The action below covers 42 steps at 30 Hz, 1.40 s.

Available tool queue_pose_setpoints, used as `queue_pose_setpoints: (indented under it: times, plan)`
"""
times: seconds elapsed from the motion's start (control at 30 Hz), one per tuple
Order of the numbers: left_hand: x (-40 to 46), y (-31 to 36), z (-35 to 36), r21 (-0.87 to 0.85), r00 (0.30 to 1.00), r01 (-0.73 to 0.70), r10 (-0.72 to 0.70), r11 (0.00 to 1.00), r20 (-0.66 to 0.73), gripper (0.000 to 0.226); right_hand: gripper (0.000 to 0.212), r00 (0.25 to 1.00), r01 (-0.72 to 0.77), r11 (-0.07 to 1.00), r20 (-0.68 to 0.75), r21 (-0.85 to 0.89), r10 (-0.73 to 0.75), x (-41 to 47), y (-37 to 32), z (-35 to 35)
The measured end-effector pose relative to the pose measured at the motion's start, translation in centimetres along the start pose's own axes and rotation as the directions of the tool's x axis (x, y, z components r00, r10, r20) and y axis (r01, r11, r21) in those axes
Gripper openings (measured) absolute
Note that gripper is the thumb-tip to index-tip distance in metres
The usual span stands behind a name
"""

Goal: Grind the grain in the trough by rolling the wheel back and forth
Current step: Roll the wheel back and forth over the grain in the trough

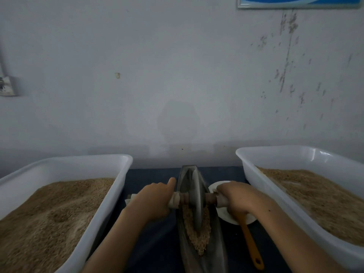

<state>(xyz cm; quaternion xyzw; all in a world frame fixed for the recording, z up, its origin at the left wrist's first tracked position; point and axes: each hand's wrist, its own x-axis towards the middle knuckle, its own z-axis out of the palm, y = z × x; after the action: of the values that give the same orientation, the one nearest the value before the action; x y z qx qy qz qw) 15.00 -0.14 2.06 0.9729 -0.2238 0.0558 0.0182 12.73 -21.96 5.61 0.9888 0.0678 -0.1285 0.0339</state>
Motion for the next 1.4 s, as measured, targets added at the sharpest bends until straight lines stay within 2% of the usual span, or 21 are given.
queue_pose_setpoints:
  times: [0.1, 0.2, 0.33, 0.43, 0.57, 0.7, 0.8, 0.9, 1.07, 1.2, 1.3, 1.33, 1.4]
  plan:
    - [-0.3, -0.4, -0.7, -0.084, 0.993, -0.020, 0.030, 0.996, 0.118, 0.042, 0.043, 0.999, 0.026, 0.999, 0.042, 0.034, -0.028, -0.9, 0.4, 0.2]
    - [-0.6, -0.7, -1.2, -0.142, 0.981, -0.011, 0.038, 0.990, 0.190, 0.041, 0.038, 0.998, 0.066, 0.997, -0.008, 0.047, -0.066, -1.4, 0.5, 0.2]
    - [-0.6, -0.6, -1.0, 0.005, 0.992, 0.071, -0.071, 0.997, 0.102, 0.038, 0.039, 0.999, 0.031, 0.998, -0.023, 0.062, -0.030, -0.9, 0.5, 0.2]
    - [-0.3, -0.5, -0.5, 0.036, 0.992, 0.126, -0.127, 0.991, 0.000, 0.041, 0.040, 1.000, -0.005, 0.999, -0.006, 0.039, 0.005, -0.2, 0.2, 0.1]
    - [0.0, -0.3, 0.4, 0.105, 0.986, 0.138, -0.127, 0.985, -0.105, 0.039, 0.040, 0.974, -0.013, 0.997, -0.226, -0.070, -0.003, 0.7, -0.5, 1.0]
    - [-0.1, -0.3, 0.4, 0.079, 0.992, 0.123, -0.119, 0.989, -0.052, 0.039, 0.034, 0.946, 0.003, 0.993, -0.321, -0.116, -0.040, 1.0, -0.9, 1.6]
    - [-0.3, -0.2, -0.1, 0.077, 0.996, 0.090, -0.090, 0.993, 0.005, 0.039, 0.040, 0.977, 0.025, 0.996, -0.210, -0.091, -0.043, 0.8, -0.9, 0.9]
    - [-0.5, 0.1, -0.5, 0.074, 0.992, 0.085, -0.091, 0.994, 0.086, 0.042, 0.046, 1.000, -0.009, 0.997, 0.016, -0.083, 0.010, 0.5, -0.9, 0.3]
    - [-0.7, 0.2, -0.6, 0.051, 0.984, 0.086, -0.093, 0.995, 0.154, 0.040, 0.049, 0.997, -0.009, 0.999, 0.074, -0.037, 0.012, 0.0, -0.9, 0.4]
    - [-0.5, 0.5, -0.2, 0.060, 0.991, 0.117, -0.120, 0.991, 0.054, 0.037, 0.020, 1.000, 0.020, 1.000, 0.007, -0.003, -0.020, 0.7, -1.1, 0.3]
    - [-0.2, 1.2, 0.3, 0.096, 0.984, 0.165, -0.157, 0.982, -0.084, 0.039, 0.033, 0.983, 0.056, 0.998, -0.171, -0.033, -0.060, 1.1, -1.1, 1.3]
    - [-0.1, 1.3, 0.5, 0.103, 0.979, 0.178, -0.166, 0.979, -0.115, 0.040, 0.031, 0.961, 0.083, 0.995, -0.260, -0.046, -0.092, 1.0, -1.0, 1.7]
    - [0.0, 1.5, 0.6, 0.108, 0.973, 0.194, -0.177, 0.975, -0.151, 0.041, 0.028, 0.934, 0.104, 0.993, -0.339, -0.054, -0.116, 0.9, -0.7, 2.1]
